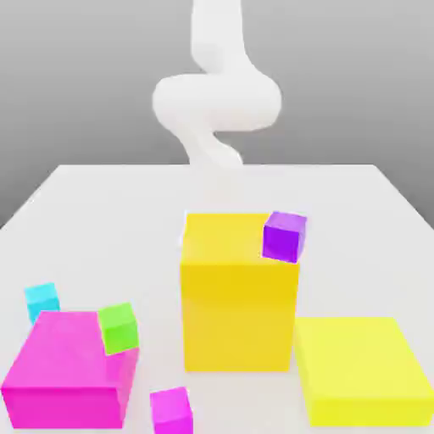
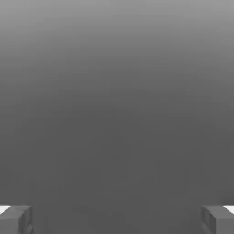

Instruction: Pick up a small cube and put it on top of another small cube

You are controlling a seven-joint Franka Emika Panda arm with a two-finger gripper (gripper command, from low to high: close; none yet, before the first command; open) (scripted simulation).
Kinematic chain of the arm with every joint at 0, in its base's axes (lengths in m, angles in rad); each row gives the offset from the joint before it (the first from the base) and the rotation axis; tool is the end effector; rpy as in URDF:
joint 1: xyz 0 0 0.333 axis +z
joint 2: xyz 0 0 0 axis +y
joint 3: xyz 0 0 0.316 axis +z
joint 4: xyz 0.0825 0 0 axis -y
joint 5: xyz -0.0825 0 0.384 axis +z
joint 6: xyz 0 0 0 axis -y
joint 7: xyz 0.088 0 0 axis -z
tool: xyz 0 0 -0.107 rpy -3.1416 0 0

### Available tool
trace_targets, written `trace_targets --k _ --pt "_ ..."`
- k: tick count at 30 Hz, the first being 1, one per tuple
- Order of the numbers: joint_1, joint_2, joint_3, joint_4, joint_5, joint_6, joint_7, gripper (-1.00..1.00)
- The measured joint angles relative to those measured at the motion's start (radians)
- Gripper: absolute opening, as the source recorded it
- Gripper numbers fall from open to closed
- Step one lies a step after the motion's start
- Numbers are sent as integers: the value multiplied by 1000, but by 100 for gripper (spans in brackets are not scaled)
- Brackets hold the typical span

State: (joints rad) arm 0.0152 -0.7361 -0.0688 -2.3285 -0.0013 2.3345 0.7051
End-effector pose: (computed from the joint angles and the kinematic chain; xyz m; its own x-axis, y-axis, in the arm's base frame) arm 0.3714 -0.0292 0.6766 0.5375 -0.6902 0.4844 -0.5044 -0.7236 -0.4712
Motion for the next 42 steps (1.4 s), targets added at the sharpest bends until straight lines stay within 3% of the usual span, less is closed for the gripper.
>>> trace_targets --k 16,27,34,42 --pt "73 396 -462 -184 53 225 -654 0" --pt "46 699 -709 -307 209 372 -1185 0" --pt "-98 886 -686 -367 325 463 -1502 0" --pt "-310 1067 -415 -313 639 561 -1753 0"
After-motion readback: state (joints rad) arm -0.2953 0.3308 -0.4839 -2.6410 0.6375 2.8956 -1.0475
